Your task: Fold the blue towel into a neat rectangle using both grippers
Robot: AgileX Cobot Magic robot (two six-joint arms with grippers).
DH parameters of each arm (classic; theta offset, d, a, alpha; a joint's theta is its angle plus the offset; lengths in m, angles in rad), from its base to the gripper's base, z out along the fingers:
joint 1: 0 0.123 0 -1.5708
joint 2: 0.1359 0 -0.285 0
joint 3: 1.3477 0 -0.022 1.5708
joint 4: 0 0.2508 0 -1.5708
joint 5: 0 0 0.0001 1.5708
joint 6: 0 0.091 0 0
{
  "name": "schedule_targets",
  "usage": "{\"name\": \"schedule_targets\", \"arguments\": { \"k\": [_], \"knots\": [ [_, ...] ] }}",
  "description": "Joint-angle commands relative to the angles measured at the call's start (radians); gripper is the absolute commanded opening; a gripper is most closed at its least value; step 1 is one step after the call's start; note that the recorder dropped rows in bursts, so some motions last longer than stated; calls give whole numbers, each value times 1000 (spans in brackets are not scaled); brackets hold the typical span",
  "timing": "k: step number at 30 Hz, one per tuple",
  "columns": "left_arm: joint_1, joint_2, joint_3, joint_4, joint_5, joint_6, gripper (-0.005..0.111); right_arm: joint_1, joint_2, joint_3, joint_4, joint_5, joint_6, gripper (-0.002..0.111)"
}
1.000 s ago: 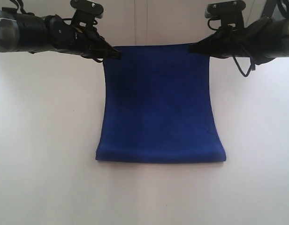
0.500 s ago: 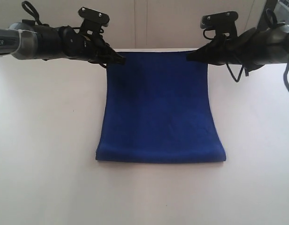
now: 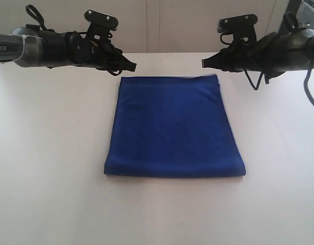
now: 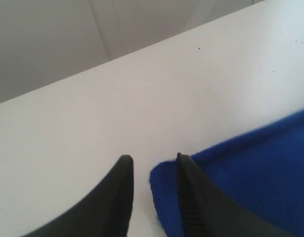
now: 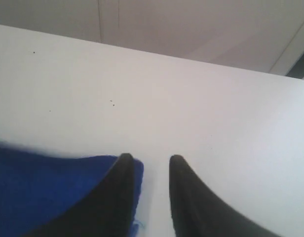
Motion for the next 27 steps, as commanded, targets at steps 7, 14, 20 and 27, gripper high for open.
{"name": "schedule_targets", "arguments": {
  "k": [7,14,20,27],
  "knots": [
    [4,-7,-8,-6,-8,-11,48,-10,-2,-4,-2,-20,-11,39],
    [4,-25,-8,-6,53,-11,39,-10,-28,-3,-2,97,-11,26],
    [25,-116,-8,-6,279,-11,3,-10,-106,-2,-2,353,-2,0],
    [59,-206,-8,6,615,-22,0,-16,-202,1,-216,630,282,0]
  ]
}}
